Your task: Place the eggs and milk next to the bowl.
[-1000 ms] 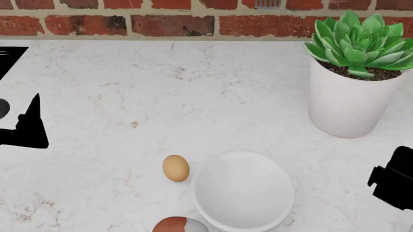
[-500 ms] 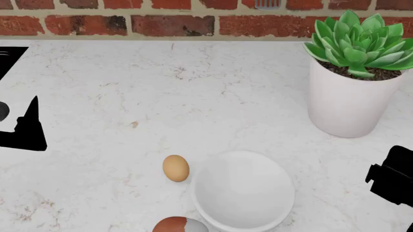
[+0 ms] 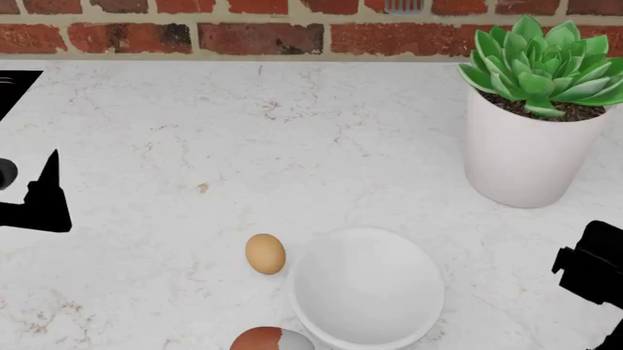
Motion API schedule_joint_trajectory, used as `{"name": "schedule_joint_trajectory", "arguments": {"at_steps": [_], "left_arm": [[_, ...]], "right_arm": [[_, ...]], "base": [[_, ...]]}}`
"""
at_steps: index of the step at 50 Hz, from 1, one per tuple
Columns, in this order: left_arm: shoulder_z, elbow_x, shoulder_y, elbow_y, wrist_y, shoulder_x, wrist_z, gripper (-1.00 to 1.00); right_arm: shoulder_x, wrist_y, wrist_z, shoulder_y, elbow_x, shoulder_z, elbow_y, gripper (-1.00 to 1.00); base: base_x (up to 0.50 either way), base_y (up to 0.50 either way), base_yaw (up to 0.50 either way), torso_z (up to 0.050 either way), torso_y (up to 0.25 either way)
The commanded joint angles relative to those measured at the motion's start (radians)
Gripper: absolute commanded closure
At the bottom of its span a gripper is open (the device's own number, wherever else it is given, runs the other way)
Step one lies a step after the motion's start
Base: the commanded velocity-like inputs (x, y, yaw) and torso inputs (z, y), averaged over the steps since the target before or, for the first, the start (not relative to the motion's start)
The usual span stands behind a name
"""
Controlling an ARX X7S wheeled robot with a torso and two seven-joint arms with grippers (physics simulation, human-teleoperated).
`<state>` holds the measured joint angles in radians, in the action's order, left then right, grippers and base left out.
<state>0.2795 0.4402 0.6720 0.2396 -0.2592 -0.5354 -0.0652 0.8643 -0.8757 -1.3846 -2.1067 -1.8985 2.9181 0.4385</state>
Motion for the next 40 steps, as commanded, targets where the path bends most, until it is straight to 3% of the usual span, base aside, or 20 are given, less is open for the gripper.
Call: {"name": "schedule_joint_trajectory", "arguments": {"at_steps": [1, 7, 8, 15, 23, 40], "left_arm": [[-0.018, -0.03, -0.009, 0.009, -0.016, 0.029, 0.017, -1.0], [-0.013, -0.033, -0.008, 0.018, -0.01, 0.033, 0.02, -1.0], [-0.013, -0.032, -0.008, 0.017, -0.011, 0.033, 0.019, -1.0], [-0.013, -0.032, -0.009, 0.017, -0.011, 0.032, 0.019, -1.0], [-0.01, -0.03, -0.012, 0.003, -0.014, 0.034, 0.016, -1.0], [-0.008, -0.028, -0.018, 0.01, -0.002, 0.037, 0.021, -1.0]], "right_arm": [[-0.005, 0.033, 0.041, 0.017, 0.002, -0.057, -0.018, -1.0], [0.003, 0.037, 0.032, 0.027, 0.015, -0.065, -0.019, -1.0], [0.002, 0.041, 0.027, 0.027, 0.015, -0.065, -0.018, 1.0], [0.009, 0.054, 0.01, 0.026, 0.03, -0.068, -0.012, 1.0], [0.021, 0.138, 0.002, -0.114, 0.135, -0.012, 0.048, 1.0], [0.055, 0.257, 0.092, -0.237, 0.21, 0.002, 0.116, 1.0]], "base": [[0.0, 0.0, 0.0, 0.0, 0.0], [0.0, 0.0, 0.0, 0.0, 0.0], [0.0, 0.0, 0.0, 0.0, 0.0], [0.0, 0.0, 0.0, 0.0, 0.0], [0.0, 0.0, 0.0, 0.0, 0.0], [0.0, 0.0, 0.0, 0.0, 0.0]]}}
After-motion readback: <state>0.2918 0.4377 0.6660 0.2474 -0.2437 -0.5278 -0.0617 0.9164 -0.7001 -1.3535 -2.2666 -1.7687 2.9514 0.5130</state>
